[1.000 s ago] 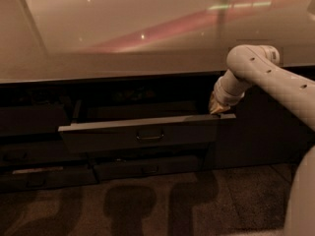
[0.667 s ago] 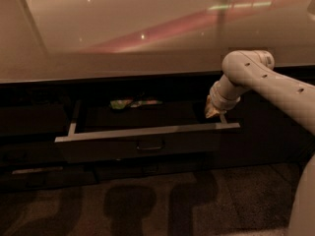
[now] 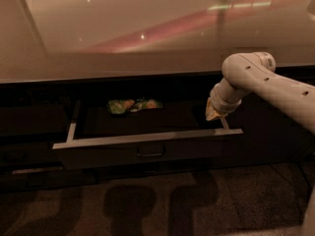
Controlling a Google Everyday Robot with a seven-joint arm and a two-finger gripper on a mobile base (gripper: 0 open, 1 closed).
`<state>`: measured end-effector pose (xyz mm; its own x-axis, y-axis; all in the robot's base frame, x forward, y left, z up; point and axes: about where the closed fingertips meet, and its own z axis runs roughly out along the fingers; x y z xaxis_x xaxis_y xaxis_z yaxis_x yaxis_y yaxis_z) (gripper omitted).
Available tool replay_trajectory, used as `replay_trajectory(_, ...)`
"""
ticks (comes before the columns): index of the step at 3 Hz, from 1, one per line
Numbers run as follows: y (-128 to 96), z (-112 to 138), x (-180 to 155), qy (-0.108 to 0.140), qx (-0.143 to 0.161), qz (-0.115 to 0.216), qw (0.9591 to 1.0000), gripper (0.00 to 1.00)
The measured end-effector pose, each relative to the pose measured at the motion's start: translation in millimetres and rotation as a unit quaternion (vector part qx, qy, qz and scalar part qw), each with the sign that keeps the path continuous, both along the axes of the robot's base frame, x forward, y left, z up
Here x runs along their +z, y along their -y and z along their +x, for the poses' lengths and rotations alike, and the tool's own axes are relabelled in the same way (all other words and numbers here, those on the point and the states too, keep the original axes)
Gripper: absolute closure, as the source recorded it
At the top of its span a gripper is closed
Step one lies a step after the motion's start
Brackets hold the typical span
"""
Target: Open top drawer
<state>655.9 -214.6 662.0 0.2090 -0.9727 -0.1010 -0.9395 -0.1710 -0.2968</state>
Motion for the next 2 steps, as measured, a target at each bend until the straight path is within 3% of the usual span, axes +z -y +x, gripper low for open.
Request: replay_trajectory(2,5,-34,7,0.012,-0.009,-0.013,0.9998,0.35)
